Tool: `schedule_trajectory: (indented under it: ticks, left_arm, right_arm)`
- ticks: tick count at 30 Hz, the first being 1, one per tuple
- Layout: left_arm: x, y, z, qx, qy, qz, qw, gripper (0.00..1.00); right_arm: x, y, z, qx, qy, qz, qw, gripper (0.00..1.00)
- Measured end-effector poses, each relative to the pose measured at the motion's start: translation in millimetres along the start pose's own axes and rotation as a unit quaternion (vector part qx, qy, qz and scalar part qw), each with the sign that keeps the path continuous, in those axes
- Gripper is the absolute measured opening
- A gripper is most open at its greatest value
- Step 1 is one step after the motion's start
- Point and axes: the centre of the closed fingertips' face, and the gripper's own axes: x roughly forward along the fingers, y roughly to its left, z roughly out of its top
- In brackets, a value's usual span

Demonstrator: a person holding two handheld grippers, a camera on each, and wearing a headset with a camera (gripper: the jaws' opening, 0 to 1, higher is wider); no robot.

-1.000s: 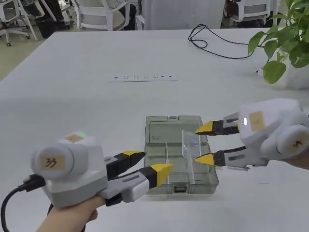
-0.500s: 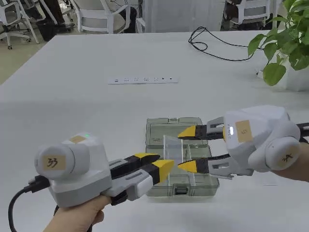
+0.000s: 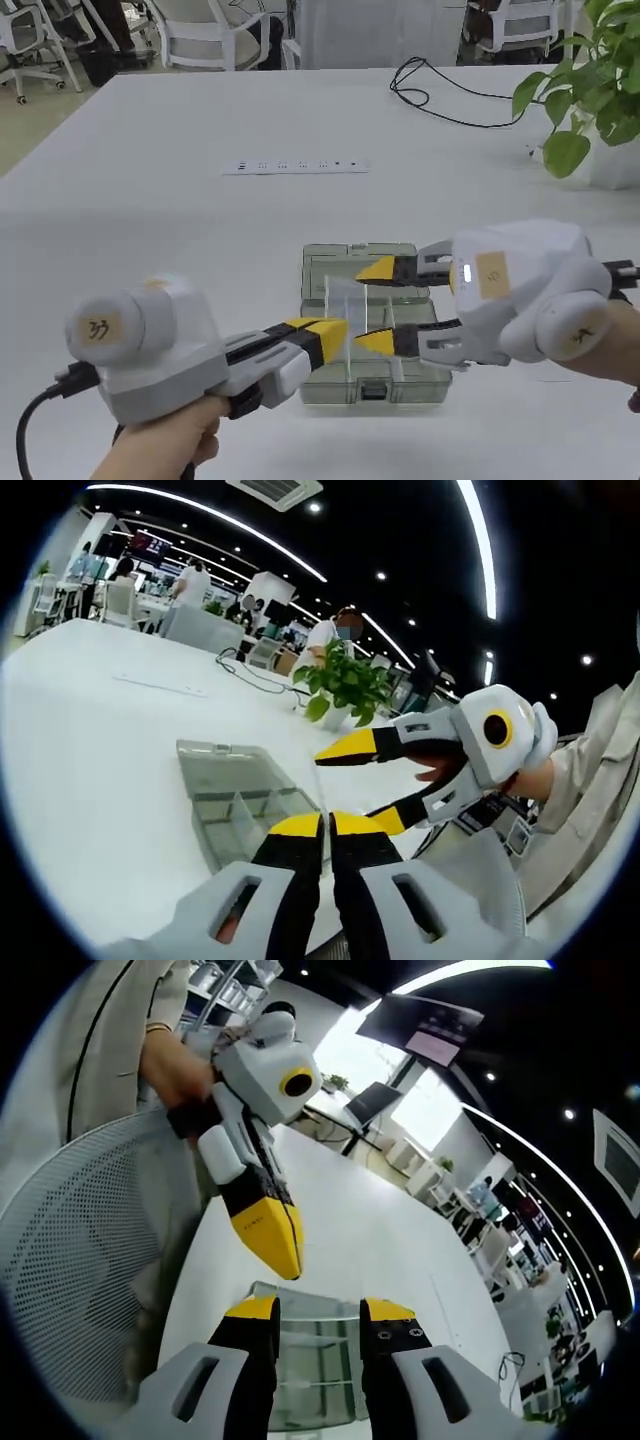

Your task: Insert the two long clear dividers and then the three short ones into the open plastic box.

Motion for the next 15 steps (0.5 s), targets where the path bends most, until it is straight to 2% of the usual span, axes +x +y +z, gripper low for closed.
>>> schedule_trajectory:
  ticks: [1,4,6,11,15]
  left_arm:
    - [-0.7,0.5,1.2,-0.015,-0.001,0.001,0.9999,0.00]
    - [-0.7,1.8,2.9,-0.033,0.001,0.005,0.9994,0.00]
    - [-0.1,2.1,2.0,-0.049,0.009,0.009,0.9987,0.00]
    - [-0.3,1.7,3.0,-0.044,0.015,0.010,0.9989,0.00]
    - [-2.2,3.4,3.4,-0.008,0.027,0.014,0.9995,0.00]
  right_arm:
    - [0.1,-0.3,0.5,0.000,0.000,-0.001,1.0000,0.32]
    - [0.7,-2.1,1.1,0.004,0.001,-0.008,1.0000,0.32]
    - [1.2,-2.3,0.0,0.009,0.006,-0.008,0.9999,0.32]
    - [1.0,-2.9,1.0,0.017,0.010,-0.015,0.9997,0.33]
    - [0.4,-2.4,5.0,0.035,0.001,-0.017,0.9992,0.34]
